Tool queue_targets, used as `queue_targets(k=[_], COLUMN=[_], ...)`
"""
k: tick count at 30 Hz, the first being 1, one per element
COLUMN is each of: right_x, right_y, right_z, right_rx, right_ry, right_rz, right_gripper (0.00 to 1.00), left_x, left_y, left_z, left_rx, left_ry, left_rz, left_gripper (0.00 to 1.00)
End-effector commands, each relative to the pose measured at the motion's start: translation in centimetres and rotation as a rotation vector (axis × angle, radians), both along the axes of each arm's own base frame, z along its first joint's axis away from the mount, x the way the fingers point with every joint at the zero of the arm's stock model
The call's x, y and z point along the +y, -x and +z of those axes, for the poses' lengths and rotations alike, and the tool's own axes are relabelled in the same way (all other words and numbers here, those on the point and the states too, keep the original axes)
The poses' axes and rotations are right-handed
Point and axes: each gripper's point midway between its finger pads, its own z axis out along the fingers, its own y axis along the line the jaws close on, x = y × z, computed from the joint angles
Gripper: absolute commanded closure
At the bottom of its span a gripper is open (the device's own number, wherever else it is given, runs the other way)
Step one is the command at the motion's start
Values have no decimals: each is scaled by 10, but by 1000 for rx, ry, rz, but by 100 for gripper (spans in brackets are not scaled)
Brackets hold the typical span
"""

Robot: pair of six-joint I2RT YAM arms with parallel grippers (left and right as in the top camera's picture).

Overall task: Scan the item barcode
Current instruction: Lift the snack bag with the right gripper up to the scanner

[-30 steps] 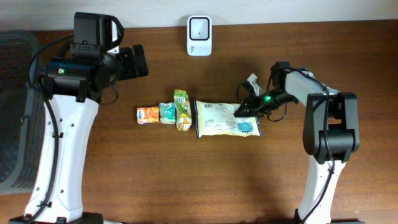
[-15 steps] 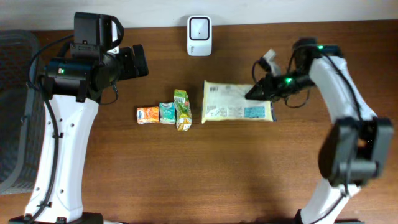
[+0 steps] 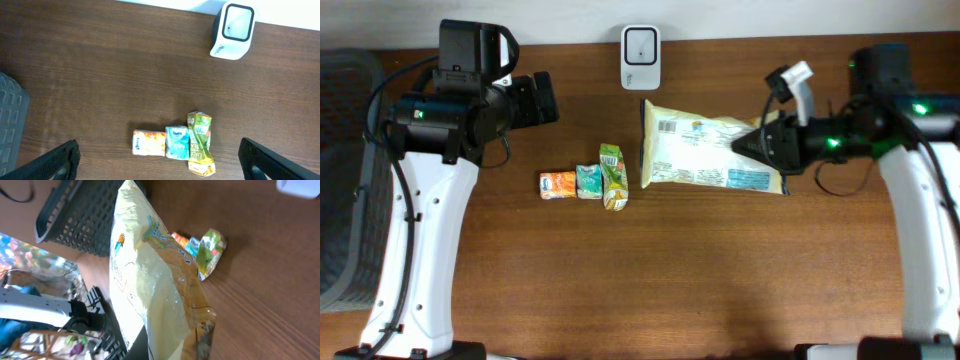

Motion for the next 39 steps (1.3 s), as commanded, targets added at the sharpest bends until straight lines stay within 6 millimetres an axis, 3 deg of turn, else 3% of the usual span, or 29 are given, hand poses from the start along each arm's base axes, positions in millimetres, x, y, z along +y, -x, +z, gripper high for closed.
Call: queue_targets(k=[1,6,11,15,20,27,34,39], right_x=[-1,-7,-34,-32,-7,17,62,76], right_y=[12,6,-51,-94,-138,-206,-247,-263], right_z=[31,24,2,12,18,-12,-46,-58], right_rx=[-91,-93,-89,-310,-571,-793,-1022,-1131], right_ry=[-38,21,323,577,819,1153,1433,1560], right_rz=[1,-34,-400,-604,-649,-722,-492,-394], right_gripper=[96,96,96,96,96,96,96,96], left_x=[2,2,2,2,2,2,2,2], left_y=[2,2,2,2,2,2,2,2], left_z=[6,6,6,6,6,6,6,6], left_rx=[-16,-16,-16,-16,-16,-16,-16,-16], left_ry=[-14,-14,-14,-14,-14,-14,-14,-14], left_rz=[-7,-6,-6,-6,-6,-6,-6,-6], left_gripper=[1,1,1,1,1,1,1,1])
